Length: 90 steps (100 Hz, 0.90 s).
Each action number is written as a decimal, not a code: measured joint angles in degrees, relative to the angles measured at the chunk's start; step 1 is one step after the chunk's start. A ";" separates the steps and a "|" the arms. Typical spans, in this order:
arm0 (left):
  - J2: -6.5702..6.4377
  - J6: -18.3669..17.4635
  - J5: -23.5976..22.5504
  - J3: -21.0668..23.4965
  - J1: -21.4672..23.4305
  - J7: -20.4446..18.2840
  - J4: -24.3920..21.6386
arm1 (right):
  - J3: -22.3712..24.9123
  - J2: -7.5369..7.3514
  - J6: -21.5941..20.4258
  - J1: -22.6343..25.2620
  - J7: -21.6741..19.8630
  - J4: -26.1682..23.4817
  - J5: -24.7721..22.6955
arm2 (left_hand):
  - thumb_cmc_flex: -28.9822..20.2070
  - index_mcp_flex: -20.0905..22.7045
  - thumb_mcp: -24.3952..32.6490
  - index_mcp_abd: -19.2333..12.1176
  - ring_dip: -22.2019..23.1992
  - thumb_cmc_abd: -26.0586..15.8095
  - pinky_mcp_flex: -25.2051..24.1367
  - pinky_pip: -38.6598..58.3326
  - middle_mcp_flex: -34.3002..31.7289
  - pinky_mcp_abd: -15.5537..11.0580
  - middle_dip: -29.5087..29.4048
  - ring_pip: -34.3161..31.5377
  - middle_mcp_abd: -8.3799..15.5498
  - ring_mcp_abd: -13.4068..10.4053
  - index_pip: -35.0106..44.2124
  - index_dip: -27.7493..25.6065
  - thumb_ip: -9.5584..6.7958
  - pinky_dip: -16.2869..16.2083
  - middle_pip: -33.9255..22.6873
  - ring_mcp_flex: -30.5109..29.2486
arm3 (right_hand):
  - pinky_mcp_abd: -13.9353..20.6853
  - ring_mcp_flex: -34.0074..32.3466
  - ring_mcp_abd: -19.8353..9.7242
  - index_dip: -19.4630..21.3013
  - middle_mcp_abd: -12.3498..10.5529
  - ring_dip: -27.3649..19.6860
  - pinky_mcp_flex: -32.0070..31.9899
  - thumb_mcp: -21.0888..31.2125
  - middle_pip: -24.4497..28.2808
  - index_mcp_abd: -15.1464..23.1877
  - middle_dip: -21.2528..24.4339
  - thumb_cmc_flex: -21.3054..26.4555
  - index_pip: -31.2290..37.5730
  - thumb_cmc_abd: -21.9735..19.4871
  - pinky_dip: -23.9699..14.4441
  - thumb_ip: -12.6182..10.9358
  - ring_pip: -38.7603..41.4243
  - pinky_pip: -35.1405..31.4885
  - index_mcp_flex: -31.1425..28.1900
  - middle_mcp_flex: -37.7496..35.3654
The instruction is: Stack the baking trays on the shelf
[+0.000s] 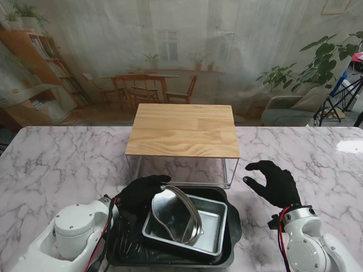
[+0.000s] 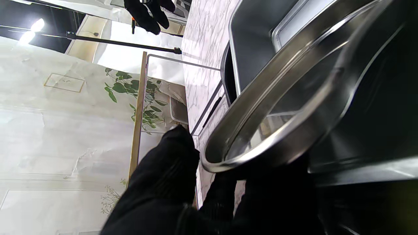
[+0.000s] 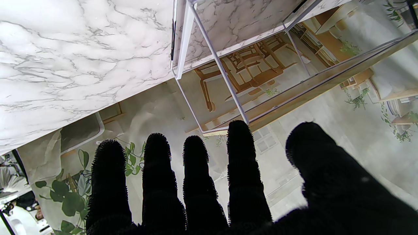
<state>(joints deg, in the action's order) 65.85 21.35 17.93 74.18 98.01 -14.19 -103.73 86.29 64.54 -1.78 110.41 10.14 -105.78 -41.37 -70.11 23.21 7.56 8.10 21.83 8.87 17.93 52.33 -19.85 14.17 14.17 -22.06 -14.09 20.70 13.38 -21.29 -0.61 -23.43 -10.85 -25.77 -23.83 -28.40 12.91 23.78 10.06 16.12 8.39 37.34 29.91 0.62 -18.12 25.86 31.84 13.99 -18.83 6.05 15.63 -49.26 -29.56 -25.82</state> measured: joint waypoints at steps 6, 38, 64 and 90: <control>-0.20 -0.04 0.45 0.50 0.36 -0.10 -0.46 | 0.00 0.00 0.00 0.00 0.00 0.00 0.00 | 0.35 -1.02 -1.31 0.05 -0.70 -0.03 -1.35 -1.33 1.21 0.47 -0.80 0.90 0.00 0.58 -1.04 0.58 -0.05 0.01 0.28 1.50 | 0.02 0.00 0.00 0.00 0.00 0.00 0.00 0.00 0.00 0.00 0.00 0.00 0.00 0.00 0.00 0.00 0.00 0.00 0.00 0.00; -1.36 -1.26 1.94 3.75 2.76 -4.40 -3.56 | 0.00 0.00 -0.07 -0.03 0.08 0.11 0.03 | 5.96 -5.18 -6.02 1.90 -4.24 -0.08 -6.83 -9.15 6.28 1.82 -5.73 4.32 -2.46 2.04 -6.46 2.79 -0.67 1.58 4.75 8.33 | 0.04 0.01 0.00 0.00 0.00 0.00 0.00 0.00 0.00 0.00 0.00 0.00 0.00 0.00 0.00 0.00 0.00 0.00 0.00 0.00; -1.58 -0.98 2.18 4.63 3.83 -4.20 -5.64 | 0.06 0.02 -0.28 -0.05 0.24 0.29 0.08 | 2.12 -2.83 -5.49 6.28 -4.17 -2.21 -3.52 -6.27 -0.14 0.38 -5.91 3.95 -6.04 0.04 -6.90 3.28 -0.67 0.87 3.98 2.83 | 0.05 0.01 0.00 0.00 0.00 0.00 0.00 0.00 0.00 0.00 0.00 0.00 0.00 0.00 0.00 0.00 0.00 0.08 0.00 0.00; -1.89 0.07 -0.26 2.22 2.33 -3.91 -4.51 | 0.06 0.02 -0.32 -0.10 0.23 0.40 0.15 | -1.15 4.37 3.63 7.09 -3.41 -2.32 0.00 -3.31 -4.75 -0.50 -4.20 2.73 -5.77 -1.32 -3.60 1.24 -0.70 0.04 1.65 -1.77 | 0.06 0.01 0.00 0.00 0.00 0.00 0.00 0.00 0.00 0.00 0.00 0.00 0.00 0.00 0.00 0.00 0.00 0.10 0.00 0.00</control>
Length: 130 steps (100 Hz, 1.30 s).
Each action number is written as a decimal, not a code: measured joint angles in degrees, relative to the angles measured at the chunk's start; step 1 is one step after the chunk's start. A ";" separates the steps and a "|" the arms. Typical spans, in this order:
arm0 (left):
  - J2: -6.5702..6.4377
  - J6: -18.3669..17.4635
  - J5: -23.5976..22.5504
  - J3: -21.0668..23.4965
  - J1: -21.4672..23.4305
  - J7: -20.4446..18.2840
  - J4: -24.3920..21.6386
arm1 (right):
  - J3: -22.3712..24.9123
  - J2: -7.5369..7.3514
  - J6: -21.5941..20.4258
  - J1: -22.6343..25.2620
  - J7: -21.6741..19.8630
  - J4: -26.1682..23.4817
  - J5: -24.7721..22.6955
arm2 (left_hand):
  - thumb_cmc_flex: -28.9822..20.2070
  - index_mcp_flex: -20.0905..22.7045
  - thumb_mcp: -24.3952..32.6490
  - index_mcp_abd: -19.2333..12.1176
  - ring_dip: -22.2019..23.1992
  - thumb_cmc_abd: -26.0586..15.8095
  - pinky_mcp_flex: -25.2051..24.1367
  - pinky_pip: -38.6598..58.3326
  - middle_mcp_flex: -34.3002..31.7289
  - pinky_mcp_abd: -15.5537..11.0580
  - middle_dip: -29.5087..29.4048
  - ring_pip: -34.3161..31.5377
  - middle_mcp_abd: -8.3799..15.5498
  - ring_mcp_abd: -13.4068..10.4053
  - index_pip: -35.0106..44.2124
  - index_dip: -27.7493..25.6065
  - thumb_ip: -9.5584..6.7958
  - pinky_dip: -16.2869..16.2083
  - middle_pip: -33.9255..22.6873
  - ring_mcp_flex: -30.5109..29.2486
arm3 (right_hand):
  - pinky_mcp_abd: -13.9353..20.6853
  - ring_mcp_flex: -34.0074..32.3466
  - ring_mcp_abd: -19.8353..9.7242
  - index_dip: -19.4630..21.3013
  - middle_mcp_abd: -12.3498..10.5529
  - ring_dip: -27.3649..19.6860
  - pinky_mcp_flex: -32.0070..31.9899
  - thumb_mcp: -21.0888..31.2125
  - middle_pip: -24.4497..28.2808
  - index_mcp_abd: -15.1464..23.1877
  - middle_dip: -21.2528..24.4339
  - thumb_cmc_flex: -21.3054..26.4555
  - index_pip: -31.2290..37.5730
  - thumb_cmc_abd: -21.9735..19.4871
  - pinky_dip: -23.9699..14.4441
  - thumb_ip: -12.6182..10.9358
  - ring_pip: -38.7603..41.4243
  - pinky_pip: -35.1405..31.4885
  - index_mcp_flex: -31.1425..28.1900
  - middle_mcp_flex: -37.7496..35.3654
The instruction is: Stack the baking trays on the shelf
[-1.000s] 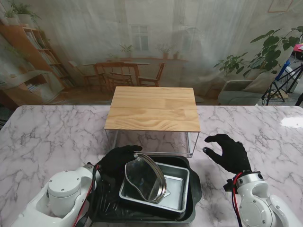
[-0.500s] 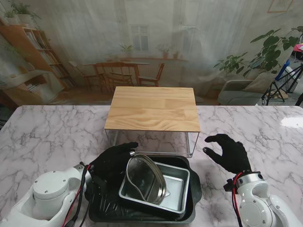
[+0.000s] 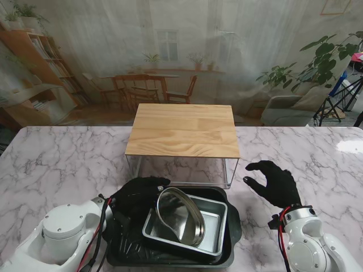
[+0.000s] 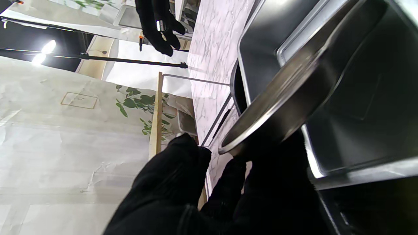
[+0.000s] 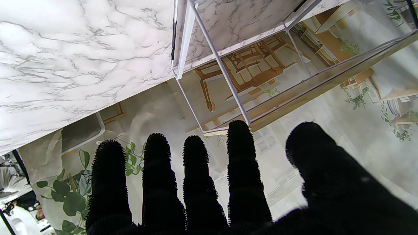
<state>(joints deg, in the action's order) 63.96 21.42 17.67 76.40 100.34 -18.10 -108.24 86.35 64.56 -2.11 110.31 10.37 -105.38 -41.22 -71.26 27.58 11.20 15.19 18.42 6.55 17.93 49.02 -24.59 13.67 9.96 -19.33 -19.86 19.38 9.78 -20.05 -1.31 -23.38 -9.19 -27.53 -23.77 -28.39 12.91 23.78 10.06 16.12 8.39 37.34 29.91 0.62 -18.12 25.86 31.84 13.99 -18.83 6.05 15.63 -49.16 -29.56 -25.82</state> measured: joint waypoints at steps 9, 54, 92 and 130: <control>0.00 0.90 -0.05 -0.75 -0.59 0.12 0.59 | 0.00 0.00 -0.05 -0.01 -0.02 0.03 0.04 | 0.00 -0.04 0.01 0.00 0.00 0.00 0.00 0.04 0.00 -0.19 0.03 0.00 0.00 0.00 0.00 -0.05 0.00 -0.01 0.00 0.00 | 0.00 0.00 0.00 0.00 0.00 0.00 -0.01 0.00 0.00 0.00 0.00 0.00 0.00 0.00 0.00 0.00 0.00 0.00 0.00 0.00; -0.77 4.05 0.92 -1.65 -1.62 -4.71 1.47 | 0.19 0.03 -0.37 0.02 0.23 0.08 0.17 | 0.11 -0.10 -6.47 0.05 0.30 -0.67 -3.12 0.05 0.42 -0.35 0.01 -0.01 0.05 0.06 -1.93 -0.17 0.15 -0.02 0.75 1.87 | 0.01 0.00 0.00 0.00 0.00 0.00 -0.01 0.00 0.00 0.00 0.00 0.00 0.00 0.00 0.00 0.00 0.00 0.00 0.00 0.00; -1.18 5.03 -3.93 1.36 0.14 -6.36 -1.61 | 0.28 0.05 -0.56 0.03 0.29 0.14 0.20 | 3.83 -0.19 -10.28 0.05 4.19 -2.25 -7.45 0.08 0.44 0.96 3.63 0.00 0.81 2.12 -2.21 0.02 0.10 -0.77 0.72 5.42 | 0.01 0.00 0.00 0.00 0.00 0.00 -0.01 0.00 0.00 0.00 0.00 0.00 0.00 0.00 -0.01 0.00 0.00 0.01 0.00 0.00; -2.27 3.45 -2.74 5.10 0.55 -9.43 -2.98 | 0.29 0.05 -0.59 0.00 0.37 0.22 0.20 | 8.85 -3.05 -10.92 -0.83 1.98 -2.25 -10.53 -4.03 4.24 3.98 1.26 2.71 2.15 4.92 -3.21 -0.20 0.10 -0.09 7.74 8.73 | 0.01 0.00 0.00 0.00 0.01 0.00 -0.01 0.00 0.00 0.00 0.00 0.00 0.00 0.00 -0.02 0.00 0.00 0.01 0.00 0.00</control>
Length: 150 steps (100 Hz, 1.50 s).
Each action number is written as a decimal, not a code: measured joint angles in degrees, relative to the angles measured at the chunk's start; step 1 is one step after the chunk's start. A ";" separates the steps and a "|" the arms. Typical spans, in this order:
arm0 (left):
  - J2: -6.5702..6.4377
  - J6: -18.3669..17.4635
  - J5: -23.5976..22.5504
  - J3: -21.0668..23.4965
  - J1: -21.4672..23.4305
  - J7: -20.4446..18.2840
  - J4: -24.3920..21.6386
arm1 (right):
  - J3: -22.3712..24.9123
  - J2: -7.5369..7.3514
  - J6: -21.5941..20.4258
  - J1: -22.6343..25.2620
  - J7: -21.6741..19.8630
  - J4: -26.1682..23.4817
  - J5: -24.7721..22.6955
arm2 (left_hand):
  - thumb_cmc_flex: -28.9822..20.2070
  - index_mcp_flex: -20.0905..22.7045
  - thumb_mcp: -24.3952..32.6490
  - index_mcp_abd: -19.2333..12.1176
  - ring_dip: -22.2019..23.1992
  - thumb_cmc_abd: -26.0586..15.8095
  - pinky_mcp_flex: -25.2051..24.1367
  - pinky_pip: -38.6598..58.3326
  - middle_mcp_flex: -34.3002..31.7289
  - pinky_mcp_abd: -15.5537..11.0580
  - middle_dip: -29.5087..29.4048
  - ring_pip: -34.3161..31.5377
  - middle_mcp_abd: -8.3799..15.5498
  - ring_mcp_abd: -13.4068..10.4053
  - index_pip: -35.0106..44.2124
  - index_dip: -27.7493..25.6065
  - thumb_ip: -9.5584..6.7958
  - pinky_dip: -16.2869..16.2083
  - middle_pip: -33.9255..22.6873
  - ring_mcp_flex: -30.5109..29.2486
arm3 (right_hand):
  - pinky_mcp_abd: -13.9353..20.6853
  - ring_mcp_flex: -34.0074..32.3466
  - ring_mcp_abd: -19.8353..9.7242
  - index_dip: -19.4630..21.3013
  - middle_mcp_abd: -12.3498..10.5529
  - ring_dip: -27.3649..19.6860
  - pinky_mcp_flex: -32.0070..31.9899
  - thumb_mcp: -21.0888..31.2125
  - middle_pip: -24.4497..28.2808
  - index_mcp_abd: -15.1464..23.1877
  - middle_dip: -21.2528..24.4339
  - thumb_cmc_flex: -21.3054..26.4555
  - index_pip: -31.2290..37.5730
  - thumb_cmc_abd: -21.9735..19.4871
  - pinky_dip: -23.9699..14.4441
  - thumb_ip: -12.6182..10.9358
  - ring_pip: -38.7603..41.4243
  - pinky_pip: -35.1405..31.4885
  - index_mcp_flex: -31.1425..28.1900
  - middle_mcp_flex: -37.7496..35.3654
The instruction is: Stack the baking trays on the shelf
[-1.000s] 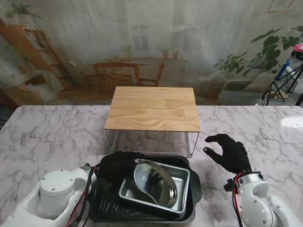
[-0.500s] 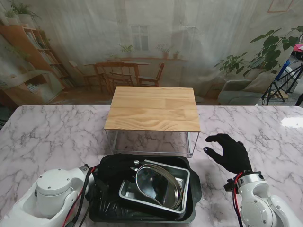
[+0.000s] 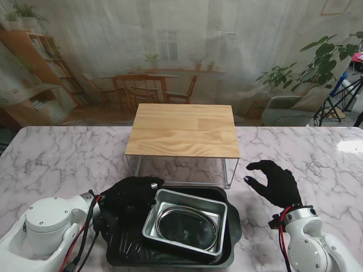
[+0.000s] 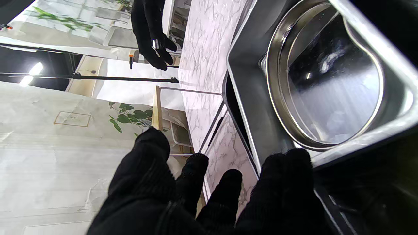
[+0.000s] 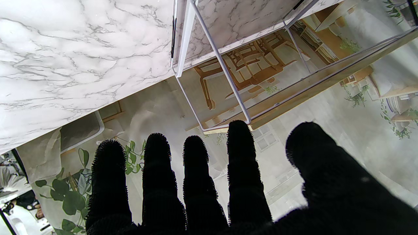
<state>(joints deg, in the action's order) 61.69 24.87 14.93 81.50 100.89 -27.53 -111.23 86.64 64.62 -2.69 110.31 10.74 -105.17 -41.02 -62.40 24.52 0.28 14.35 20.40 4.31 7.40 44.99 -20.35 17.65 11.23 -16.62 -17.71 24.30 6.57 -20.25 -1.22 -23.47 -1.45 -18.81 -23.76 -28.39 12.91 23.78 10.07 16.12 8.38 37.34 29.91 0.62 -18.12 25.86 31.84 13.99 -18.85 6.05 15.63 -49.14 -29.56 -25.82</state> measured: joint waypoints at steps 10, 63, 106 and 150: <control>-0.11 -0.96 0.25 0.85 0.29 -0.57 -0.60 | -0.01 0.00 0.00 -0.01 -0.01 0.02 0.03 | 1.21 0.00 0.00 0.00 -0.41 0.00 -0.15 -0.38 0.00 0.02 -0.01 0.01 0.02 0.00 -0.04 0.00 0.00 0.02 0.00 0.08 | 0.00 0.00 0.00 0.00 0.00 0.00 0.00 0.00 0.00 0.00 0.00 0.00 0.00 0.00 -0.01 0.00 0.00 0.00 0.00 0.00; 1.91 -14.64 2.20 7.84 5.86 8.86 -6.70 | 0.06 0.09 -0.22 0.07 0.47 0.06 0.47 | 1.21 5.07 0.09 0.08 1.64 -2.18 -4.13 -0.96 -7.03 -0.11 5.40 0.09 0.03 -1.47 2.91 -3.25 0.00 0.52 -2.27 0.26 | 0.01 0.00 0.00 0.00 0.00 0.00 0.00 0.00 0.00 0.00 0.00 0.00 0.00 0.00 -0.38 0.00 0.00 0.00 0.00 0.00; 3.48 -29.81 0.09 14.96 7.96 16.66 -2.53 | 0.07 0.18 -0.12 0.30 1.06 -0.09 0.35 | 1.26 6.00 0.10 0.09 2.27 -2.75 -4.13 -0.95 -8.48 -0.13 6.79 0.10 0.08 -2.64 3.54 -4.18 0.00 0.13 -2.54 -1.32 | 0.02 0.01 0.00 0.00 0.01 0.00 -0.01 0.00 0.00 0.00 0.00 0.00 0.00 0.00 -0.49 0.00 0.00 0.02 0.00 0.00; 4.65 -31.42 -6.23 16.80 5.18 23.70 7.68 | -0.63 0.18 1.00 0.15 0.93 -0.15 0.19 | 2.05 6.00 0.10 0.09 3.69 -2.75 -2.86 1.59 -9.25 -0.14 6.84 0.11 0.68 -2.85 3.68 -4.76 0.00 -1.31 -2.78 -2.23 | 0.03 0.01 0.00 0.00 0.01 0.00 -0.01 0.00 0.00 0.00 0.00 0.00 0.00 0.00 -0.50 0.00 0.00 0.02 0.00 0.00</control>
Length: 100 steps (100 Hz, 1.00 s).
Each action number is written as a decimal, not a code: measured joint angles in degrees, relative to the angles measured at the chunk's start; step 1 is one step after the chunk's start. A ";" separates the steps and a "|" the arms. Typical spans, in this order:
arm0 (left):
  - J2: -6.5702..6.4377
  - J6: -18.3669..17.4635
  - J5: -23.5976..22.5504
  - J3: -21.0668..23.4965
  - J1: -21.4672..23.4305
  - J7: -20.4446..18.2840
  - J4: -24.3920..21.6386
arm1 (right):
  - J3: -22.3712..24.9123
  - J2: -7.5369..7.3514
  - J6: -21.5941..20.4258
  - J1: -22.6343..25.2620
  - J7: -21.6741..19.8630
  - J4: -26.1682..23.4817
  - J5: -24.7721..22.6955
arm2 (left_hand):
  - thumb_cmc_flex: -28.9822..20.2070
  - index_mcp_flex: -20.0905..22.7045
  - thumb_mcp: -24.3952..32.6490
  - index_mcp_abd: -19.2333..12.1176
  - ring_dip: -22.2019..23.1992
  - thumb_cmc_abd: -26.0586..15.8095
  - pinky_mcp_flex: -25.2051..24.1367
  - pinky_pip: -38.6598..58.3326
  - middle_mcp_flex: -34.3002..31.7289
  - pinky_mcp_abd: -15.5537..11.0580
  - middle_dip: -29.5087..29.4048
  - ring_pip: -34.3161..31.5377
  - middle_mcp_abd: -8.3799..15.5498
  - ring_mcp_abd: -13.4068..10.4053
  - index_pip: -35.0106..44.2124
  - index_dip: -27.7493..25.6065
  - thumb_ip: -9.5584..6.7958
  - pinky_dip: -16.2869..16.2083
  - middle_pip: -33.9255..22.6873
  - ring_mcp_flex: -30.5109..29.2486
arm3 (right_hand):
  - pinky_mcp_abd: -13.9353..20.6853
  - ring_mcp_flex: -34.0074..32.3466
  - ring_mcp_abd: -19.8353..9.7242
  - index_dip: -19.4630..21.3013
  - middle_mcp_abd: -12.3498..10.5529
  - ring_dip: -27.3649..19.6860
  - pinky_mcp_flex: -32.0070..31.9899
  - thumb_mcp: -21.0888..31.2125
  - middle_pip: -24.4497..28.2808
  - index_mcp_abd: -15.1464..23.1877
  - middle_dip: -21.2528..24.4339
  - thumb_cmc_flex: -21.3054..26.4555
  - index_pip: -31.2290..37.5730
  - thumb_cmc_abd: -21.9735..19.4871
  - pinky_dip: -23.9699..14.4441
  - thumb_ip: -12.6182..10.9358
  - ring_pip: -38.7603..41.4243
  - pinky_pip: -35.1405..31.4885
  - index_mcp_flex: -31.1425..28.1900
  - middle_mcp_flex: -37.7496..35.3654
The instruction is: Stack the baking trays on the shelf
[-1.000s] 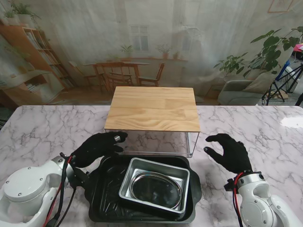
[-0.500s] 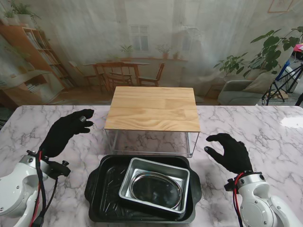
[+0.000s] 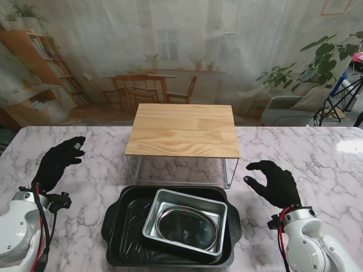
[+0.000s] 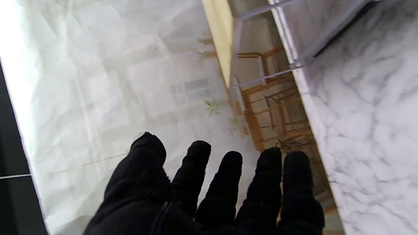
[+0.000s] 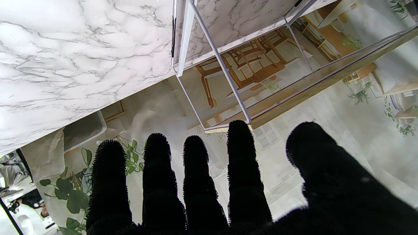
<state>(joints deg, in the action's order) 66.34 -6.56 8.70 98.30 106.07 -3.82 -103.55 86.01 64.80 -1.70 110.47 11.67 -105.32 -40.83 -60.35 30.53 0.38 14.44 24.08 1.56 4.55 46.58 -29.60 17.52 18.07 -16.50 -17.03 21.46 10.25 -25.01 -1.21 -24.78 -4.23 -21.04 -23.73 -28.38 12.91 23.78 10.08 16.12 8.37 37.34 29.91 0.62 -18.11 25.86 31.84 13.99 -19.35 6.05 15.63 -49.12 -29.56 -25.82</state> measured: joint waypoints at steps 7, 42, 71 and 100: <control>0.06 1.76 -1.04 -0.07 -0.72 0.03 1.38 | -0.13 0.00 0.10 -0.07 0.00 0.00 0.00 | 0.00 0.00 0.00 0.00 0.84 0.00 0.74 2.58 -0.56 0.00 0.02 -0.56 0.00 0.15 0.00 0.00 0.00 -0.88 0.29 -1.23 | 0.01 0.00 0.00 0.00 0.00 0.00 0.00 0.00 0.00 0.00 0.00 0.00 0.00 0.00 -0.01 0.00 0.00 0.00 0.00 0.00; 0.48 5.28 -2.90 -1.05 -1.92 1.72 5.06 | -0.89 0.00 1.60 -0.79 -0.09 0.10 0.06 | 0.01 -1.67 0.01 0.61 3.53 0.04 2.56 7.58 -1.39 -0.63 0.15 -3.89 -0.07 0.77 -1.16 0.00 0.00 -3.01 0.26 -2.70 | 0.05 0.11 0.00 0.01 0.00 0.00 0.00 -0.74 0.00 0.00 0.00 -0.12 -0.79 0.04 -0.02 0.00 0.00 0.00 2.31 0.01; -0.91 8.53 -7.86 -0.70 -0.27 -5.70 4.18 | -1.06 -0.13 3.55 -0.26 -0.88 -0.43 -2.13 | 0.05 -10.92 -0.06 2.72 2.96 3.94 3.89 6.77 9.78 -2.92 -4.45 -3.93 -2.16 -0.65 -7.04 4.95 0.00 -2.87 3.18 -2.41 | 2.83 -0.10 0.00 -0.31 0.73 1.16 3.34 -2.30 2.16 -5.79 -0.04 -5.23 -2.78 1.39 -2.35 0.00 0.03 -7.61 7.04 1.52; -2.86 11.84 -11.22 -0.37 2.52 -11.74 0.31 | -1.11 -1.33 9.68 1.90 -4.86 -2.18 -10.19 | -0.41 -15.79 0.01 3.78 1.82 8.81 3.81 4.51 18.19 -5.08 -8.90 -3.99 -3.00 -2.09 -9.53 8.34 0.00 -1.52 4.58 0.92 | 4.48 0.28 0.10 -0.91 1.35 2.25 3.73 -3.28 3.44 -8.74 -0.76 -10.78 -3.51 3.08 -2.45 0.00 2.75 -10.70 7.78 7.47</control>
<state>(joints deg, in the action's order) 63.48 5.29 -2.52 97.93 108.60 -15.57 -103.24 84.90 63.47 7.98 112.36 6.81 -107.49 -51.02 -60.76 14.74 0.38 18.22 25.91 10.37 8.36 51.09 -11.41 12.44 9.17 -20.49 -20.03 19.36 0.72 -16.67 -1.21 -26.30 0.35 -20.13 -19.25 -28.10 13.01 22.87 11.43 18.37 12.10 34.06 33.35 -8.12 -18.87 15.08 28.33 17.07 -21.80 6.05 18.38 -59.83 -21.78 -18.35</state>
